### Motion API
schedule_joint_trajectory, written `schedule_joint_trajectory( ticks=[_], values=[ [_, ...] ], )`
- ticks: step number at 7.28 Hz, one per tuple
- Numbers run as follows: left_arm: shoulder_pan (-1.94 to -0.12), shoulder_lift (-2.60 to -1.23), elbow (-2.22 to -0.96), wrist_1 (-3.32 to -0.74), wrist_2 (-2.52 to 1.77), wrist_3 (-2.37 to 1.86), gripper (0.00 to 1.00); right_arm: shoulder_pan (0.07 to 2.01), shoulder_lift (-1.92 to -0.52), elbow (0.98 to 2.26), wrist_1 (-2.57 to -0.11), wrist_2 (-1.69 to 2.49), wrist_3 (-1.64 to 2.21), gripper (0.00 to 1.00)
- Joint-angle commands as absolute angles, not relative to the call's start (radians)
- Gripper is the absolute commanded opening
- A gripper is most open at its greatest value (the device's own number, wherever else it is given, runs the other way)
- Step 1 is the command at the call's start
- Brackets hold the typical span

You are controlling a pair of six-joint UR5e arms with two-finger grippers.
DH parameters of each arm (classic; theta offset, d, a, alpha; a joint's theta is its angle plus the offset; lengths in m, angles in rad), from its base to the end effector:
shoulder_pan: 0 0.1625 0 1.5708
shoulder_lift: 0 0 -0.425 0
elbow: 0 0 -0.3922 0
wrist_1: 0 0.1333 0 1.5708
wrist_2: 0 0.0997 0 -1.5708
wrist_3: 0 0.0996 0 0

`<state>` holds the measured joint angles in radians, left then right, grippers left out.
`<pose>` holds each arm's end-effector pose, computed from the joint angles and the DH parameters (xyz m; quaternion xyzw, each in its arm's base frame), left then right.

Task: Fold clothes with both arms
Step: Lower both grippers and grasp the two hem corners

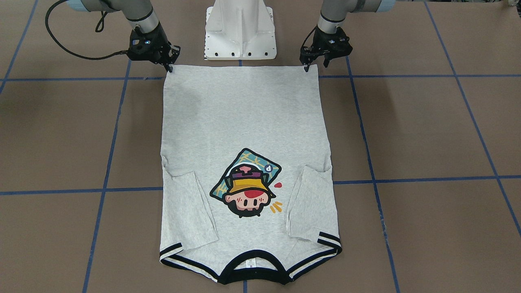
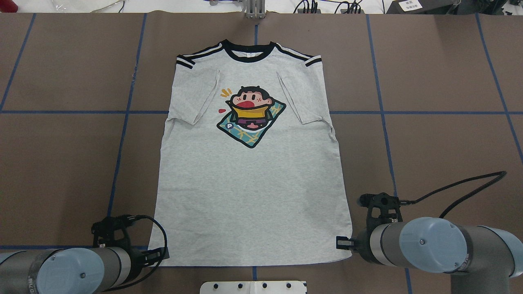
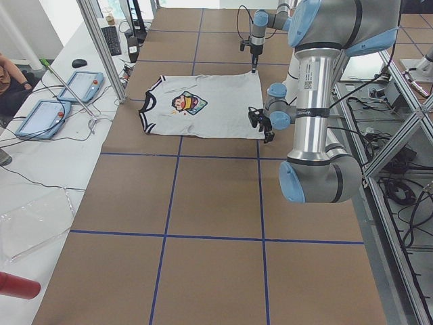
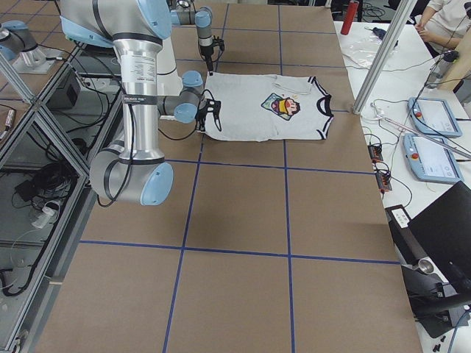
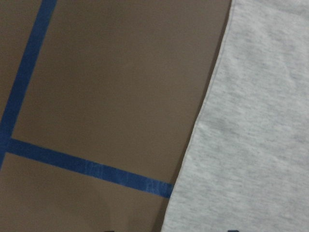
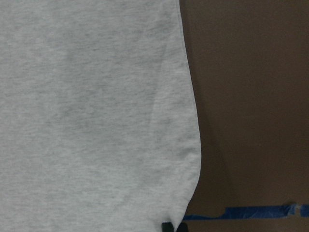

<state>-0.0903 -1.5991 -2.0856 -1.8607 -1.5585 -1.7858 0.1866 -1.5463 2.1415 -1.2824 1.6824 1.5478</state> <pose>0.4744 -0.1780 0.3779 -0.0196 0.4041 -0.1415 0.9035 -0.4440 -0.2082 0.3532 -0.0055 -0.4298 0.0500 0.9015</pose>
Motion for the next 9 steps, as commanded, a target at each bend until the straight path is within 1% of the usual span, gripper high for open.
schedule_joint_trajectory(
  ticks=[1,2,4,6,7,8,9],
  values=[
    [-0.091,-1.609,-2.077,-1.861,-1.559,-1.782,0.8,0.193,-1.548,2.141,-1.282,1.693,1.548,0.0],
    [-0.092,-1.614,-2.075,-1.859,-1.559,-1.782,0.71,0.195,-1.548,2.141,-1.282,1.694,1.548,0.0],
    [-0.092,-1.615,-2.068,-1.859,-1.559,-1.782,0.49,0.198,-1.546,2.141,-1.282,1.695,1.548,0.0],
    [-0.094,-1.615,-2.071,-1.859,-1.56,-1.781,0.21,0.199,-1.546,2.141,-1.282,1.695,1.548,0.0],
    [-0.095,-1.615,-2.075,-1.859,-1.562,-1.782,0.1,0.201,-1.546,2.141,-1.282,1.695,1.548,0.0],
    [-0.098,-1.615,-2.08,-1.858,-1.563,-1.781,0.05,0.202,-1.548,2.141,-1.282,1.695,1.546,0.0],
    [-0.1,-1.615,-2.083,-1.858,-1.563,-1.781,0.04,0.204,-1.548,2.141,-1.282,1.701,1.548,0.0]
  ],
)
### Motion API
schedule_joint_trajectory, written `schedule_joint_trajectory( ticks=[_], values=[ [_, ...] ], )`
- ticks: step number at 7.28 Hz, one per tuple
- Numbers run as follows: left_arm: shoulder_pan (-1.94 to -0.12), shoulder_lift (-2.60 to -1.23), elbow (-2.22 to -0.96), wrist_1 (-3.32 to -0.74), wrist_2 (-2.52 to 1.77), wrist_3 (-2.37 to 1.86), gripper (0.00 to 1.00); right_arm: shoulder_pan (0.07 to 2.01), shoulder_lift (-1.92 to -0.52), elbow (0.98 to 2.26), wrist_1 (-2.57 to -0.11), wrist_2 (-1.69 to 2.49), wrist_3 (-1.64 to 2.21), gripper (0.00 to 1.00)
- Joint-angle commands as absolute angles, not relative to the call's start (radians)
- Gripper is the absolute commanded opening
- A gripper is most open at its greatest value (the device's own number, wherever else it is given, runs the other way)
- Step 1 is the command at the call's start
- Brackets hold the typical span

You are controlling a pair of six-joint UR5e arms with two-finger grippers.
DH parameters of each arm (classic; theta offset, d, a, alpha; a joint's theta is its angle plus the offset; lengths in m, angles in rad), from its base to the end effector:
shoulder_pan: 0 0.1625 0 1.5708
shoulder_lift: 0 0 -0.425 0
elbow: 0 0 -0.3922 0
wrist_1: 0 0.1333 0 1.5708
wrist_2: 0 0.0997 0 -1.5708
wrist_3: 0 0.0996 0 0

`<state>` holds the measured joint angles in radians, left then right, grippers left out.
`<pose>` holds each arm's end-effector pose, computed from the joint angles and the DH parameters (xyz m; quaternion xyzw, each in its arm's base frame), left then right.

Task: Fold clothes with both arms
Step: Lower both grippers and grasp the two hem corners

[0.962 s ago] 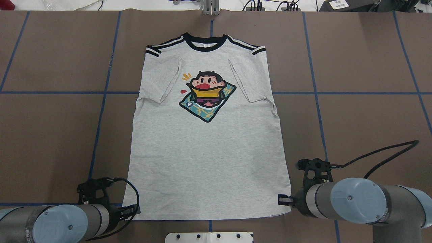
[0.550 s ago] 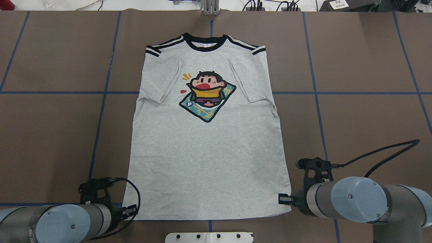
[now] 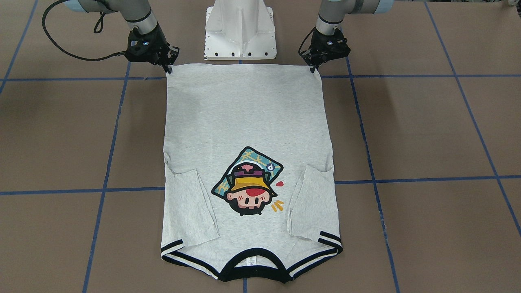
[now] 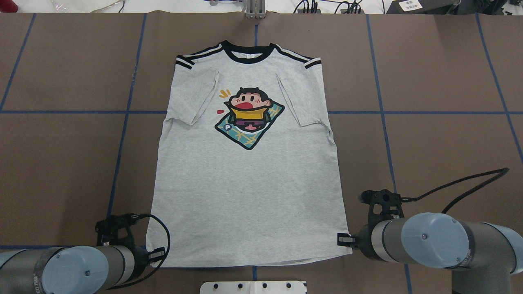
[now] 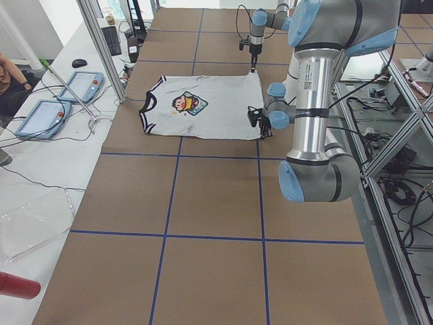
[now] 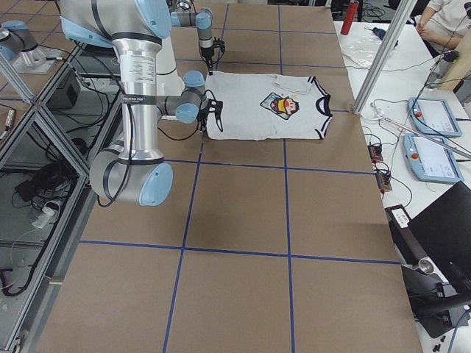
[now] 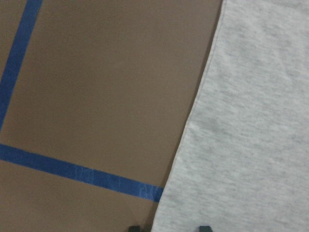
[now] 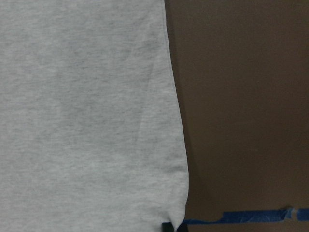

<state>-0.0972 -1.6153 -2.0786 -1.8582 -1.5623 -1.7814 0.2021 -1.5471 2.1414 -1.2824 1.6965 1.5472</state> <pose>0.4782 -0.1814 0.3736 -0.0192 0.4072 -0.1417 0.9021 -0.4408 -0.2136 0.3535 -0.0084 -0.4300 0.0537 0.9012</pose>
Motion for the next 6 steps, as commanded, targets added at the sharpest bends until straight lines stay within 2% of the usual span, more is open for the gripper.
schedule_joint_trajectory(
  ticks=[1,3,6],
  values=[
    [-0.101,-1.615,-2.091,-1.858,-1.563,-1.781,0.04,0.207,-1.548,2.141,-1.282,1.707,1.548,0.0],
    [-0.103,-1.617,-2.112,-1.856,-1.566,-1.782,0.0,0.231,-1.549,2.144,-1.282,1.733,1.546,0.0],
    [-0.1,-1.649,-2.204,-1.738,-1.566,-1.782,0.0,0.29,-1.6,2.204,-1.279,1.819,1.545,0.0]
  ],
)
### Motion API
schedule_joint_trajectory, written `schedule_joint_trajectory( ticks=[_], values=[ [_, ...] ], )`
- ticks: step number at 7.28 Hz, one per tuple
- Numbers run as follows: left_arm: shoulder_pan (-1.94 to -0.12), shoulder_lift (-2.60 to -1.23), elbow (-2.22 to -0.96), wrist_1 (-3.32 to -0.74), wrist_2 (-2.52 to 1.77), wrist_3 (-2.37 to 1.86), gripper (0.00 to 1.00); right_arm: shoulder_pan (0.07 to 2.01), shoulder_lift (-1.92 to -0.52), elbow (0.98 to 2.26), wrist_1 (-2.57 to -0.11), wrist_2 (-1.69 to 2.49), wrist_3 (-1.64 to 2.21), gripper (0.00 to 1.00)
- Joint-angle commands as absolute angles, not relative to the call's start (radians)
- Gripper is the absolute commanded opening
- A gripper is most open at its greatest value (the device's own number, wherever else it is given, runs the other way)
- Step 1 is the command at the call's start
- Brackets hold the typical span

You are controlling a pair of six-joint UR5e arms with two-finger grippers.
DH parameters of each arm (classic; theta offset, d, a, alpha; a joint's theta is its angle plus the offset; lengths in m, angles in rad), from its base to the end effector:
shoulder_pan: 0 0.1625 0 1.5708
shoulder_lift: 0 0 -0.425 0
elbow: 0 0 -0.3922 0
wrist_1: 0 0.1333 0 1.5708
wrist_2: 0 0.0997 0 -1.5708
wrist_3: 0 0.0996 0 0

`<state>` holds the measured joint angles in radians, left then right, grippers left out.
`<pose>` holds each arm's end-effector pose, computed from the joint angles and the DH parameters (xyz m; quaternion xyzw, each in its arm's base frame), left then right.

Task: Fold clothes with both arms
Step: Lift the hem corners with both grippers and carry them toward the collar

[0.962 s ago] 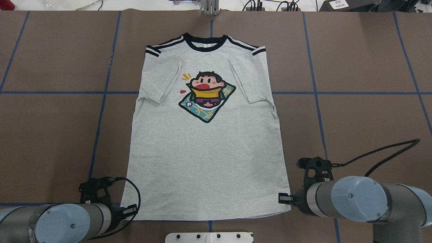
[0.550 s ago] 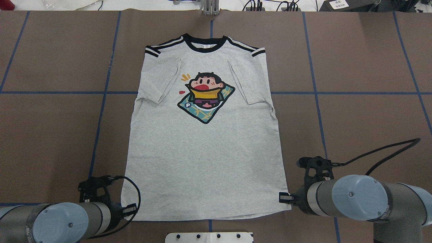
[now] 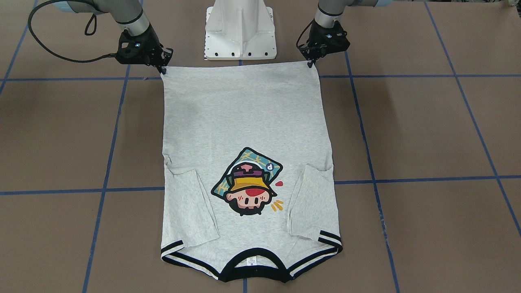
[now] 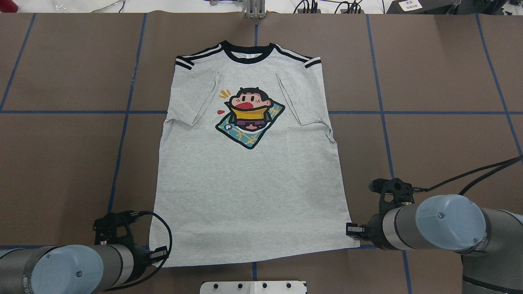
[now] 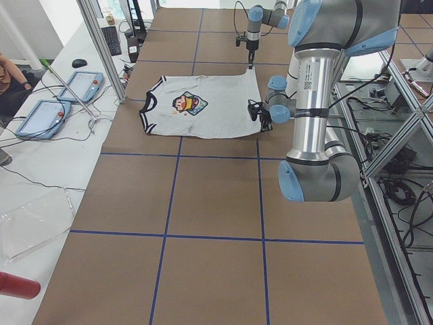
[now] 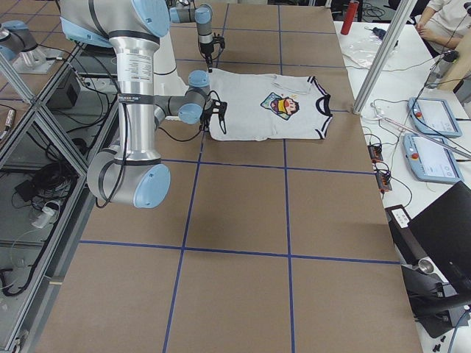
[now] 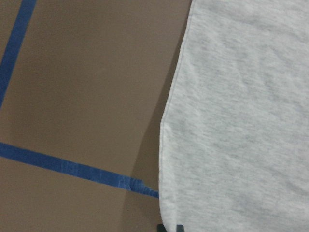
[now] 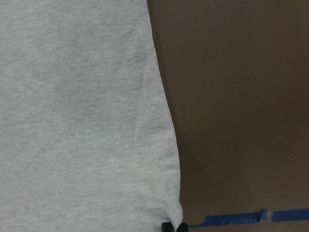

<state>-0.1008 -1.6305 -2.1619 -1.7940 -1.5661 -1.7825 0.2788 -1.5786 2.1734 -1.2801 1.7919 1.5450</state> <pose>0.4619 -0.1812 0.3366 -0.0213 0.4227 -0.1420 0.8948 -0.4114 -0.2337 0.3520 -0.0339 -0.4360 0.0664 0.8969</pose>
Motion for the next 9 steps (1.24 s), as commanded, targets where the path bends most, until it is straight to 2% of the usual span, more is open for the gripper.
schedule_joint_trajectory(
  ticks=[1,3,6,9],
  values=[
    [-0.094,-1.654,-2.251,-1.712,-1.569,-1.782,0.0,0.29,-1.629,2.242,-1.279,1.857,1.545,0.0],
    [-0.081,-1.654,-2.337,-1.671,-1.619,-1.787,0.0,0.291,-1.678,2.31,-1.276,2.016,1.545,0.0],
    [0.044,-1.654,-2.453,-1.574,-1.651,-1.798,0.0,0.278,-1.759,2.402,-1.275,2.152,1.545,0.0],
    [0.008,-1.657,-2.445,-1.572,-1.651,-1.796,0.0,0.338,-1.746,2.401,-1.275,2.151,1.53,0.0]
  ],
)
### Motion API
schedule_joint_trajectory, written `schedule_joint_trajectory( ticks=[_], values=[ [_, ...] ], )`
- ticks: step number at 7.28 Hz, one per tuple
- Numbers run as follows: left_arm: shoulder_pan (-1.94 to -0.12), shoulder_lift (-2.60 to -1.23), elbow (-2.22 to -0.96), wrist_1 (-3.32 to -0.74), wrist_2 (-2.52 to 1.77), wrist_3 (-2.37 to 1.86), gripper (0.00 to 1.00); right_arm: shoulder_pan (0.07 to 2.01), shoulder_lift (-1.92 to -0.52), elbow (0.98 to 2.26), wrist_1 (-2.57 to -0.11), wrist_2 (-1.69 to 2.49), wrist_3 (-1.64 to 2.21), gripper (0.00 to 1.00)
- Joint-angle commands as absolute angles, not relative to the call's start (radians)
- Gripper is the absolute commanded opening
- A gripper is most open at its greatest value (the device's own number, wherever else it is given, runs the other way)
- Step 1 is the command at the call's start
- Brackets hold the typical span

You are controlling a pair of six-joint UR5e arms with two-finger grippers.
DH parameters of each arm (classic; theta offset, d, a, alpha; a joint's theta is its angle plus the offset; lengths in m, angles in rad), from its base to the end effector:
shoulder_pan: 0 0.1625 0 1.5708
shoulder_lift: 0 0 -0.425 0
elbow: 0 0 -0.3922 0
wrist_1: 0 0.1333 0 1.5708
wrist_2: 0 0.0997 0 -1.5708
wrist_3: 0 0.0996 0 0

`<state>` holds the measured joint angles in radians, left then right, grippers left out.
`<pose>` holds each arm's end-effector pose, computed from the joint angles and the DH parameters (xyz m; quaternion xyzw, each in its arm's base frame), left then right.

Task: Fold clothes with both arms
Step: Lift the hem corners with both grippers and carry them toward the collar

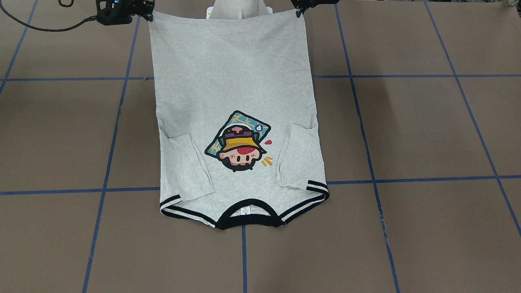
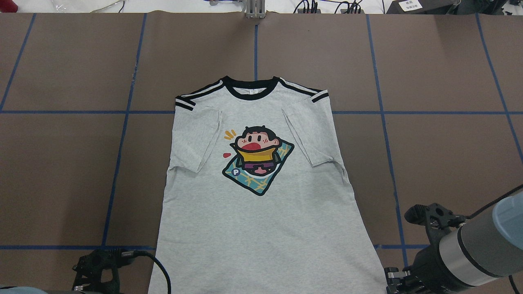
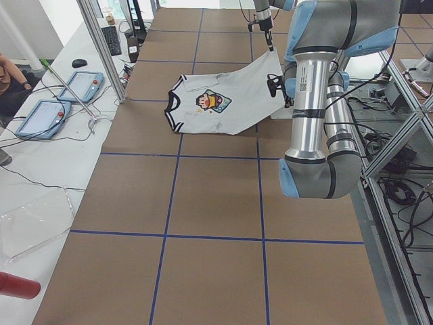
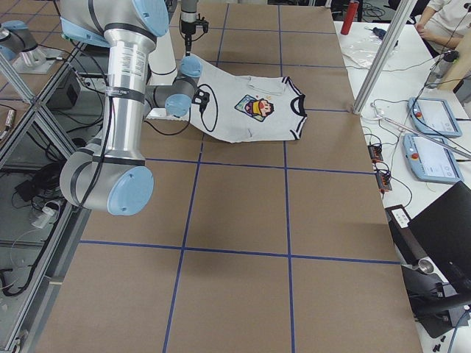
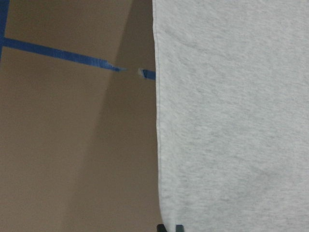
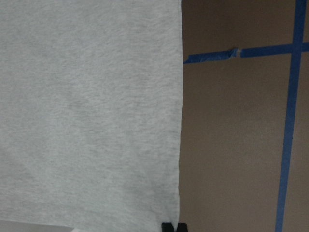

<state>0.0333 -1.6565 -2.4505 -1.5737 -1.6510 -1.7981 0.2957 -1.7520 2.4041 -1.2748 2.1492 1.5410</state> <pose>0.4018 -0.1120 0.2376 -0.0956 0.4565 -0.0671 0.8820 -0.3224 -0.1806 0.3102 -0.1795 -0.4729 -0.0160 0.8625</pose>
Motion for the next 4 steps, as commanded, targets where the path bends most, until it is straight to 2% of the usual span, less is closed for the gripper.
schedule_joint_trajectory(
  ticks=[1,4],
  values=[
    [-0.058,-1.657,-2.442,-1.572,-1.652,-1.783,0.0,0.412,-1.694,2.385,-1.275,2.151,1.505,0.0],
    [-0.242,-1.704,-2.407,-1.572,-1.664,-1.659,0.0,0.589,-1.481,2.243,-1.276,2.149,1.482,0.0]
  ],
)
